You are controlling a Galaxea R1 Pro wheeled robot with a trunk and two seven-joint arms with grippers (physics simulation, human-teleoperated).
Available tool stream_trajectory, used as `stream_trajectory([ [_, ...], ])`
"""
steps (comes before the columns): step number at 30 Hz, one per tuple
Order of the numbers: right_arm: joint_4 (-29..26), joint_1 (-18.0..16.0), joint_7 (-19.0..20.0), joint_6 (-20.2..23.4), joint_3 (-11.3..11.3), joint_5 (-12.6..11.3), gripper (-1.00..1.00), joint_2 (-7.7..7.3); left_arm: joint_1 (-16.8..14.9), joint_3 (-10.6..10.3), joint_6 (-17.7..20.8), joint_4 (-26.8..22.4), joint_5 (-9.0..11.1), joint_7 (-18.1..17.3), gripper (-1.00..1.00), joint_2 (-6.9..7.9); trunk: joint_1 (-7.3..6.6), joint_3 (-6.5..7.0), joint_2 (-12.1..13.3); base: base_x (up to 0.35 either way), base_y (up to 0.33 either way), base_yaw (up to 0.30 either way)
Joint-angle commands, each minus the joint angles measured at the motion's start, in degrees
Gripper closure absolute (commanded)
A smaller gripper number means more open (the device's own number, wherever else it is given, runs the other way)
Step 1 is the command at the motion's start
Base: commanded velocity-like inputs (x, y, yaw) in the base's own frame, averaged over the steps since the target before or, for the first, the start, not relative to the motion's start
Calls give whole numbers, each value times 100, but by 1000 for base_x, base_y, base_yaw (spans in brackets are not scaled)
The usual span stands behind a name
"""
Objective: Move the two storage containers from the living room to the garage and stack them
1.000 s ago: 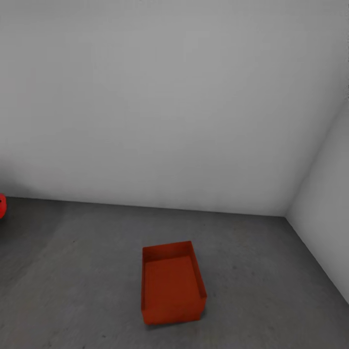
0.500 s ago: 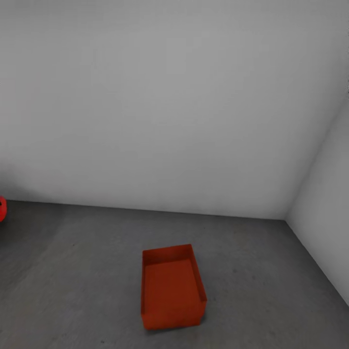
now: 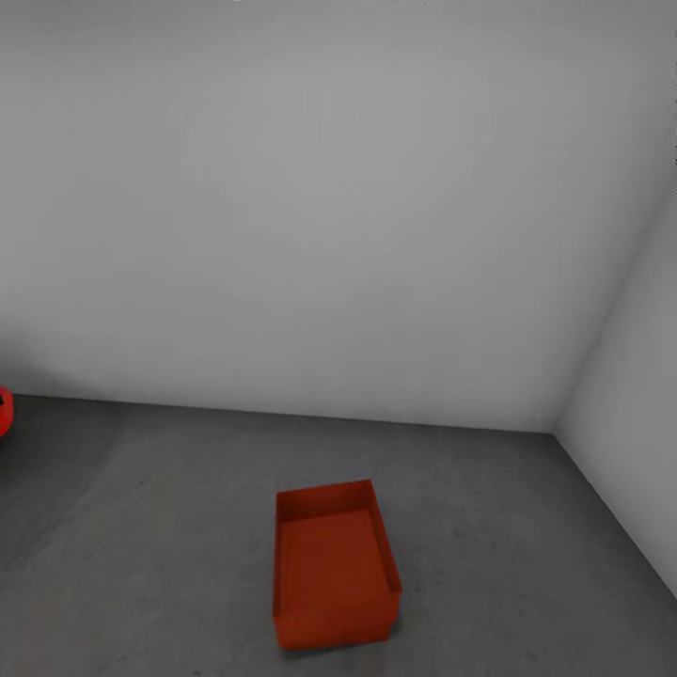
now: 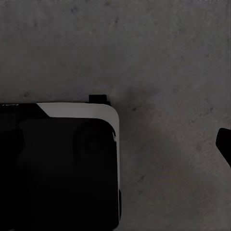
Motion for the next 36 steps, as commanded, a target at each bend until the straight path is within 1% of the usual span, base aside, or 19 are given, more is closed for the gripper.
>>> stream_trajectory([
  [1, 18, -7, -3, -27, 45, -43, -100, 5, -5, -3, -19, 7, 47, -7, -100, -1, 2, -1, -9, 0, 0, 0],
  [9, 18, -7, -3, -23, 45, -47, -100, -8, -5, -3, -21, 7, 47, -7, -100, -1, 2, 61, -9, 0, 0, 0],
  [22, 18, -7, -5, -19, 45, -51, -100, -26, 1, -3, 11, 13, 63, -7, -100, 19, 2, 69, -9, 0, 0, 0],
  [28, 18, -7, -3, -14, 45, -51, -100, -22, 154, -4, 14, 8, 56, -16, -100, -16, 2, 69, -9, 0, 0, 0],
  [32, 18, -7, -3, -20, 45, -51, -100, -34, 228, -3, -6, 8, 56, -132, -100, -22, 2, 69, -9, 0, 0, 0],
  [36, 18, -7, -3, -27, 45, -51, -100, -45, 270, -3, -25, 7, 56, -178, -100, -24, 2, 69, -9, 0, 0, 0],
])
